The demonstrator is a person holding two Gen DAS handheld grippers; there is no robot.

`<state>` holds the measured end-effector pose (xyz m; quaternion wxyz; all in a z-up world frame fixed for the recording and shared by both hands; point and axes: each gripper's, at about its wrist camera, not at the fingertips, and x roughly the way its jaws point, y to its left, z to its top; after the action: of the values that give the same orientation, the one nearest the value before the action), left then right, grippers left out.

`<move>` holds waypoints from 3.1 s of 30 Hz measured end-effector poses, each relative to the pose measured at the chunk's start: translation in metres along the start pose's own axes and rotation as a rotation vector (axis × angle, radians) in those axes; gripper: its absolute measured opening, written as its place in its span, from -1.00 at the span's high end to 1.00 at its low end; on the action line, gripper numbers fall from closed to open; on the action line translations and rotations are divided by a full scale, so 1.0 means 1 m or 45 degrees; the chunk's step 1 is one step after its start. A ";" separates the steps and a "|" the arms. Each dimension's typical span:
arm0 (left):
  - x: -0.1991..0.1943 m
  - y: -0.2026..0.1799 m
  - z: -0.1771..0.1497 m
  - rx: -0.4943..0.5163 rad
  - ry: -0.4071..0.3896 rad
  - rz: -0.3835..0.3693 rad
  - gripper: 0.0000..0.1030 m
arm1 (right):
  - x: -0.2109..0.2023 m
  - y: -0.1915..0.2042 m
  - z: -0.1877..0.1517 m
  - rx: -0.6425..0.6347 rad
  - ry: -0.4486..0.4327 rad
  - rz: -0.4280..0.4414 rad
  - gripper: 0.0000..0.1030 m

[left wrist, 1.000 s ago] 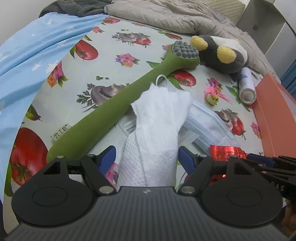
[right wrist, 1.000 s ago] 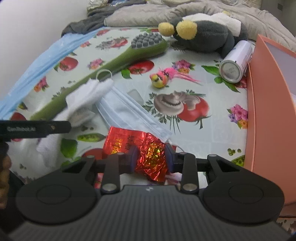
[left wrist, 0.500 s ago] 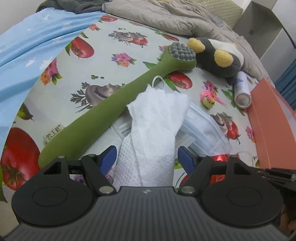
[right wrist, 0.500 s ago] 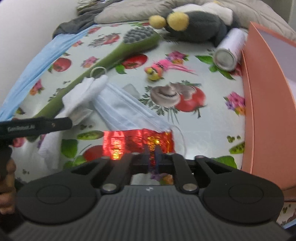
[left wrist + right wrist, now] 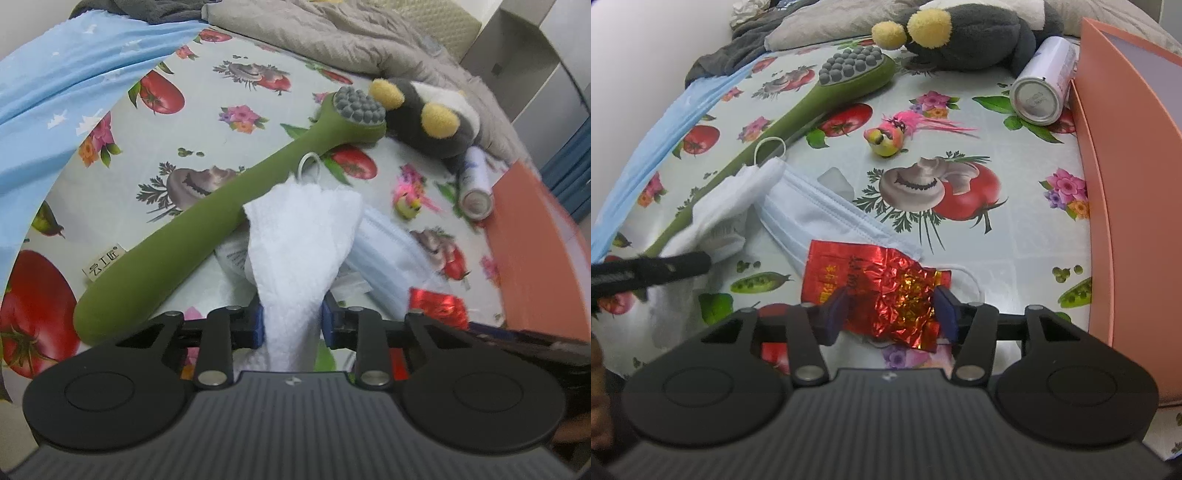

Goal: Organize soft objects

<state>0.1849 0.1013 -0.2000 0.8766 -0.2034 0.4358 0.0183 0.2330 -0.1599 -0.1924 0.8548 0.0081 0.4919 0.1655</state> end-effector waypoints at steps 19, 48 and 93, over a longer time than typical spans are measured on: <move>-0.026 0.003 -0.008 -0.019 0.009 -0.086 -0.13 | -0.035 0.015 0.007 -0.052 -0.107 0.083 0.22; -0.057 -0.027 -0.010 0.095 -0.043 -0.028 0.70 | -0.060 0.023 -0.012 -0.065 -0.086 0.067 0.22; -0.184 -0.140 0.022 0.269 -0.357 -0.263 0.83 | -0.216 0.014 0.019 -0.045 -0.553 0.028 0.22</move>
<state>0.1169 0.0081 0.0008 0.9424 -0.1495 0.2857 -0.0893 0.1458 -0.2069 0.0011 0.9388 0.0339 0.2932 0.1777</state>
